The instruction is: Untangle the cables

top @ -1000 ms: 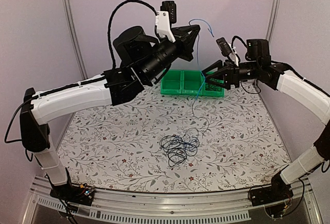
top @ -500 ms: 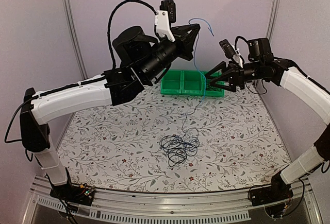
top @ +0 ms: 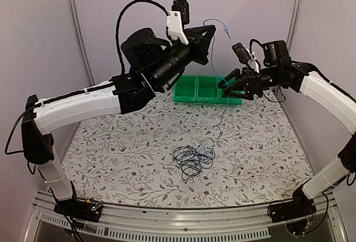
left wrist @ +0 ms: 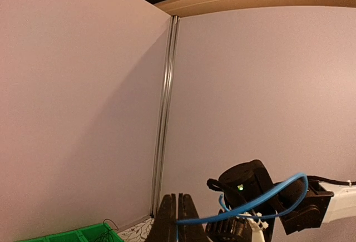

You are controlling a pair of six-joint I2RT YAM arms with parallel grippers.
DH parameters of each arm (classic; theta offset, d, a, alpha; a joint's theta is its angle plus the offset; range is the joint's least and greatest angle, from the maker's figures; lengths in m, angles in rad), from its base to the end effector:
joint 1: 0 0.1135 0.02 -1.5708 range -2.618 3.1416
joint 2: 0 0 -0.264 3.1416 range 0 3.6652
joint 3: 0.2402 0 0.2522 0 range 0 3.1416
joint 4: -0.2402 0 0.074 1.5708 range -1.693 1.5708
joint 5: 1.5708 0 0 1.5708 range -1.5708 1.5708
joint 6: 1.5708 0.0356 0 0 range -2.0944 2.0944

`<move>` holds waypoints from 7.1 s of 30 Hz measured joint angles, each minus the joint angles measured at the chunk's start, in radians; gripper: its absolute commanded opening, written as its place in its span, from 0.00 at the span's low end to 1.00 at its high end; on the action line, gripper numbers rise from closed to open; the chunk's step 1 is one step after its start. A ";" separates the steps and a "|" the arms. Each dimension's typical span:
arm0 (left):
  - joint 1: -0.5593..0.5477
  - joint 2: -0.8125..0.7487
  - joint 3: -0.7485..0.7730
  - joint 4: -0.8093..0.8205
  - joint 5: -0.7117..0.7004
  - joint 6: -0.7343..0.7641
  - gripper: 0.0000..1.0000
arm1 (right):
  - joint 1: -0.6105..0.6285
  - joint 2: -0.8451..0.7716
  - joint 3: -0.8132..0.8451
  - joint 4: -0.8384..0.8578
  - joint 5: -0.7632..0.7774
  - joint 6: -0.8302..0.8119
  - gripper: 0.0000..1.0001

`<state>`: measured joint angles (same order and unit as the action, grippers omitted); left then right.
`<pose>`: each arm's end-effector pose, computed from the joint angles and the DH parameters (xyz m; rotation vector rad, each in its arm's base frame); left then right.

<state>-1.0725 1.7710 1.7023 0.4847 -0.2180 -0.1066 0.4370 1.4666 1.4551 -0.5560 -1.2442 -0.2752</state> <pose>0.2077 -0.3657 0.4592 0.3778 1.1534 -0.9127 0.2668 0.1618 0.3873 -1.3249 1.4781 1.4022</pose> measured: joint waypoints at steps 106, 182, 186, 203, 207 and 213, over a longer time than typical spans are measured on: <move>-0.142 -0.471 -0.702 -0.422 -0.417 -0.440 0.57 | -0.149 0.673 0.349 0.367 0.861 -0.441 0.59; 0.064 -0.069 -0.775 -0.120 0.073 -0.312 0.45 | 0.000 0.127 0.507 -0.020 0.269 -0.162 0.00; 0.055 -0.160 -0.764 -0.184 0.031 -0.340 0.45 | -0.013 0.150 0.415 0.054 0.349 -0.179 0.00; -0.072 -0.439 -0.790 -0.483 -0.243 -0.526 0.44 | -0.120 0.491 0.370 0.402 0.542 -0.182 0.00; -0.115 -0.459 -0.793 -0.563 -0.285 -0.578 0.44 | -0.145 0.598 0.404 0.482 0.579 -0.172 0.00; -0.185 -0.462 -0.792 -0.671 -0.341 -0.658 0.44 | -0.163 0.773 0.525 0.604 0.646 -0.161 0.00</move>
<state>-1.2575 1.3090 0.9100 -0.1867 -0.5587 -0.7650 0.2741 2.2398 1.9800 0.0483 -0.5983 -0.4366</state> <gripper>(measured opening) 0.436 0.014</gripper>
